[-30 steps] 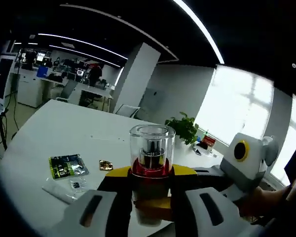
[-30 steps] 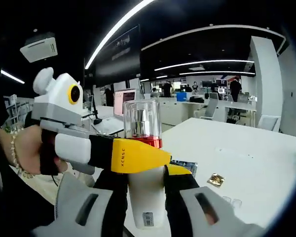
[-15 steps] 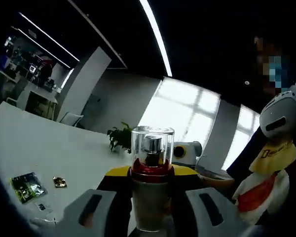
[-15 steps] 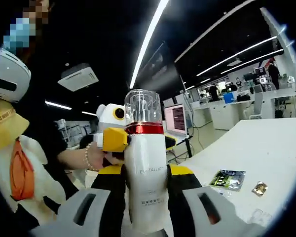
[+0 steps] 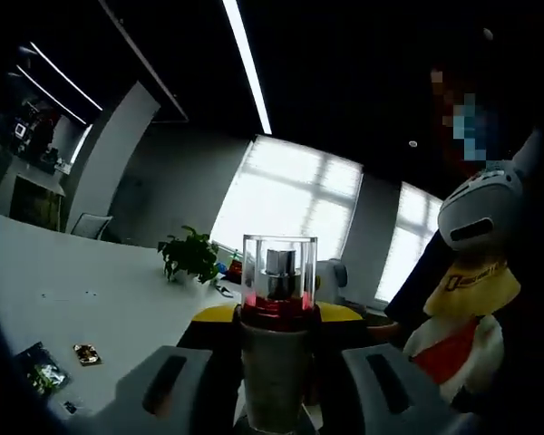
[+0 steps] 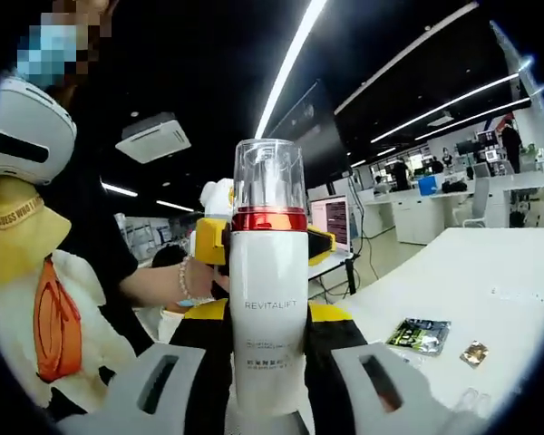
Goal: Arrange the skincare products in the storage area until every visible bottle or jar stands upright without overlapping.
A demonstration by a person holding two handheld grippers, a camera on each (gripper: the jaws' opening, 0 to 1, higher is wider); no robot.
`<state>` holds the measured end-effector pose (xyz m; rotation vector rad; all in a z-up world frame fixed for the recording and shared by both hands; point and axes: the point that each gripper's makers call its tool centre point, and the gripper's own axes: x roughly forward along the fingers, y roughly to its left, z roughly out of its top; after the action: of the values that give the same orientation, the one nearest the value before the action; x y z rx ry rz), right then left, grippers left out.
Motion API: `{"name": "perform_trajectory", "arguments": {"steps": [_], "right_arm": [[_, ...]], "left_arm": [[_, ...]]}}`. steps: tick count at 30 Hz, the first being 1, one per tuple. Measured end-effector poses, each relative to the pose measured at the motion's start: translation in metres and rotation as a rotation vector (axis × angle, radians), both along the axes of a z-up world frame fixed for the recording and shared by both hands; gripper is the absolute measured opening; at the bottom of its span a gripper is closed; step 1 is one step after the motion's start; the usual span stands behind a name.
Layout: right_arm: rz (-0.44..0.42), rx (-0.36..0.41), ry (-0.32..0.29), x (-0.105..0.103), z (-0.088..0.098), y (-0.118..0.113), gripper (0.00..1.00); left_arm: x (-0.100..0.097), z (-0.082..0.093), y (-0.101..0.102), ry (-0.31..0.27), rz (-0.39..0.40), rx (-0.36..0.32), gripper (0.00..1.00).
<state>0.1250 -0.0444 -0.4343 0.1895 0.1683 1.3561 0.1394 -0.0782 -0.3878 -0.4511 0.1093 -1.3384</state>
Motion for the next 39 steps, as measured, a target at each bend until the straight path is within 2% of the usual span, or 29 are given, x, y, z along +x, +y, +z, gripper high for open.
{"name": "perform_trajectory", "arguments": {"steps": [4, 7, 10, 14, 15, 16, 18, 22, 25, 27, 28, 32, 33, 36, 39], "right_arm": [[-0.062, -0.010, 0.008, 0.011, -0.001, -0.004, 0.29], [-0.165, -0.042, -0.005, 0.025, -0.003, -0.011, 0.29], [-0.303, -0.134, -0.050, 0.042, -0.012, -0.021, 0.29], [-0.440, -0.191, -0.053, 0.057, -0.022, -0.033, 0.29], [-0.465, -0.223, -0.072, 0.059, -0.027, -0.036, 0.29], [-0.485, -0.246, -0.080, 0.060, -0.030, -0.038, 0.29], [-0.541, -0.278, -0.101, 0.063, -0.035, -0.041, 0.29], [-0.587, -0.347, -0.178, 0.062, -0.037, -0.040, 0.29], [-0.621, -0.337, -0.182, 0.062, -0.036, -0.038, 0.29], [-0.652, -0.374, -0.243, 0.064, -0.035, -0.041, 0.29], [-0.658, -0.374, -0.250, 0.063, -0.035, -0.040, 0.29], [-0.660, -0.377, -0.256, 0.060, -0.038, -0.038, 0.28], [-0.660, -0.386, -0.262, 0.060, -0.039, -0.037, 0.28], [-0.659, -0.411, -0.286, 0.059, -0.042, -0.039, 0.29], [-0.653, -0.425, -0.285, 0.058, -0.044, -0.042, 0.29]], "left_arm": [[0.007, 0.000, -0.003, 0.002, 0.033, 0.011, 0.25], [0.020, -0.003, -0.002, -0.011, 0.125, 0.047, 0.26], [0.031, -0.010, 0.000, 0.000, 0.221, 0.088, 0.26], [0.041, -0.020, 0.000, 0.018, 0.339, 0.132, 0.25], [0.041, -0.021, -0.001, 0.000, 0.356, 0.147, 0.24], [0.042, -0.026, -0.002, -0.003, 0.380, 0.177, 0.24], [0.043, -0.029, -0.005, 0.005, 0.403, 0.190, 0.23], [0.049, -0.033, -0.008, 0.023, 0.477, 0.215, 0.25], [0.054, -0.036, -0.005, 0.042, 0.559, 0.229, 0.29], [0.057, -0.040, -0.001, 0.069, 0.617, 0.241, 0.27], [0.057, -0.041, 0.000, 0.077, 0.637, 0.240, 0.26], [0.057, -0.044, 0.001, 0.121, 0.673, 0.215, 0.26], [0.056, -0.047, 0.000, 0.140, 0.676, 0.218, 0.26], [0.052, -0.051, -0.002, 0.224, 0.662, 0.160, 0.25], [0.052, -0.053, -0.001, 0.232, 0.629, 0.166, 0.24]]}}
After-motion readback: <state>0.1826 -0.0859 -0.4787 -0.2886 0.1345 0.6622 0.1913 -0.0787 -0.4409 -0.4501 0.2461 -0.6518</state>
